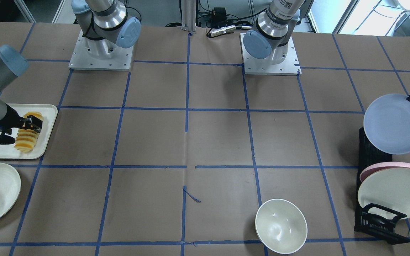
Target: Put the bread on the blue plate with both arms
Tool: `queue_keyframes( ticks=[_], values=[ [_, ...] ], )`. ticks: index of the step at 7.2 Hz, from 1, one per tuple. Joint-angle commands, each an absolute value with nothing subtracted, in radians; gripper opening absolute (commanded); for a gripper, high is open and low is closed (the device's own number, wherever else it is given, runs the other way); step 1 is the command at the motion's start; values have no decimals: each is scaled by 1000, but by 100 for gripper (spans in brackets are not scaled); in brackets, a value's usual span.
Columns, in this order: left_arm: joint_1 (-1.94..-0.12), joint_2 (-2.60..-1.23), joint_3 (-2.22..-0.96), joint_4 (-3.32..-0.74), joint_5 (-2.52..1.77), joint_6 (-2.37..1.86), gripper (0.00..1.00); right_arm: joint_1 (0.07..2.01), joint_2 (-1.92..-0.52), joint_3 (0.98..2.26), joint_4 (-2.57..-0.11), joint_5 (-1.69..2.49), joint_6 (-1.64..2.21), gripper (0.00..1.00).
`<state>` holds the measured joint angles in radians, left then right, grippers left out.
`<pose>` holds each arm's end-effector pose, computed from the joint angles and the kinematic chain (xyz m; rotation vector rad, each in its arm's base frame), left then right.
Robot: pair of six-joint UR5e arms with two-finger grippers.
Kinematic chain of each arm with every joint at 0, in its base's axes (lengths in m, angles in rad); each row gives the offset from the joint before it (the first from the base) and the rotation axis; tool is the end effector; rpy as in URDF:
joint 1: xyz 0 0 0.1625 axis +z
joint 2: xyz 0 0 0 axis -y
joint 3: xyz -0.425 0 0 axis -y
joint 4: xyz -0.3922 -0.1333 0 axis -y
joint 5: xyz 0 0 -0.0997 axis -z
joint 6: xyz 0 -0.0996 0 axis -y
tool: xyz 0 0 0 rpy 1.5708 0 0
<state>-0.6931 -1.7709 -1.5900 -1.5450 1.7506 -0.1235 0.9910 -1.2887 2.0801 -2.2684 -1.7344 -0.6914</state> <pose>0.3464 -0.4379 0.3784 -1.4278 2.6649 0.3732 -0.1672 -0.4691 0.1845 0.1821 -3.0489 -0.2640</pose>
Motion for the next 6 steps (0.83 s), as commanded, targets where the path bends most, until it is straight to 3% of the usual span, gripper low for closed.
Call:
queue_keyframes(
  ticks=[1,3,5,6],
  values=[
    [-709,-1679,-1560,-1725,1740,-101,0,991,-1289,2074,-2278,-1670,-695,100],
    [-818,-1655,-1591,-1792,1542,22,0,991,-1289,2072,-2276,-1666,-695,83],
    [-995,-1638,-1687,-1778,1380,14,0,991,-1289,2069,-2275,-1675,-693,29],
    [-1082,-1628,-1698,-1764,1306,-9,0,991,-1290,2069,-2272,-1668,-693,26]
  ],
)
